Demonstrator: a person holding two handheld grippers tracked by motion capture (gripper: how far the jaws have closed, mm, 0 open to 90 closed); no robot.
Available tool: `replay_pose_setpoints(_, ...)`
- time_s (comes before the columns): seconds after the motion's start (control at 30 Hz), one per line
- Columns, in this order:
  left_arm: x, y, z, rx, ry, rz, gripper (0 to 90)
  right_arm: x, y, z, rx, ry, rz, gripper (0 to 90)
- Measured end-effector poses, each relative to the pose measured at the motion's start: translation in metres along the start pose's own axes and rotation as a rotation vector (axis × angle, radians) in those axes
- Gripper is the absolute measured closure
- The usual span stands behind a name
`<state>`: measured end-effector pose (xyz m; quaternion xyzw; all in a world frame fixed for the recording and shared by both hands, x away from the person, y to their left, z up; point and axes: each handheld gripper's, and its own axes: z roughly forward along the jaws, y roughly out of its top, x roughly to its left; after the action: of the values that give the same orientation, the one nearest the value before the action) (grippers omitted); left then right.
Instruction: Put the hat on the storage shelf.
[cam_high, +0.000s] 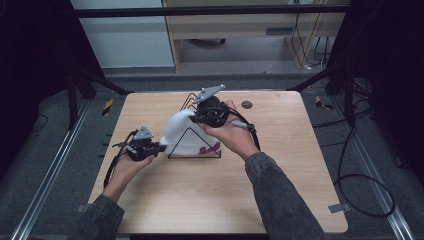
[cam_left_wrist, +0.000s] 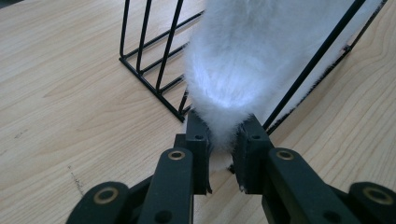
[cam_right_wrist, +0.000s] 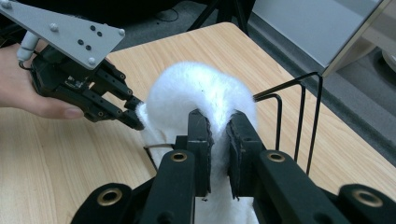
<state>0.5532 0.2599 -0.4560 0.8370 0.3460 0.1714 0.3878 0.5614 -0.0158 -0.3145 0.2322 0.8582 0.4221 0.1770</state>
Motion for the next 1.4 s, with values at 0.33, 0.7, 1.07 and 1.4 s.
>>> replay_pose_setpoints(0.33, 0.003, -0.003, -0.004, -0.006, 0.006, -0.013, 73.9, 0.004, 0.000, 0.007, 0.015, 0.010, -0.002, 80.9)
replay_pose_setpoints(0.7, 0.006, -0.007, -0.021, -0.043, 0.055, -0.017, 64.5, 0.006, -0.002, 0.011, 0.031, 0.016, 0.007, 74.1)
replay_pose_setpoints(1.07, -0.001, -0.007, -0.029, -0.036, 0.152, -0.053, 26.1, 0.010, -0.008, 0.004, 0.028, 0.004, 0.028, 56.2)
replay_pose_setpoints(1.4, -0.011, -0.007, -0.033, -0.021, 0.147, -0.066, 8.8, 0.011, -0.013, -0.004, 0.007, -0.017, 0.050, 42.3)
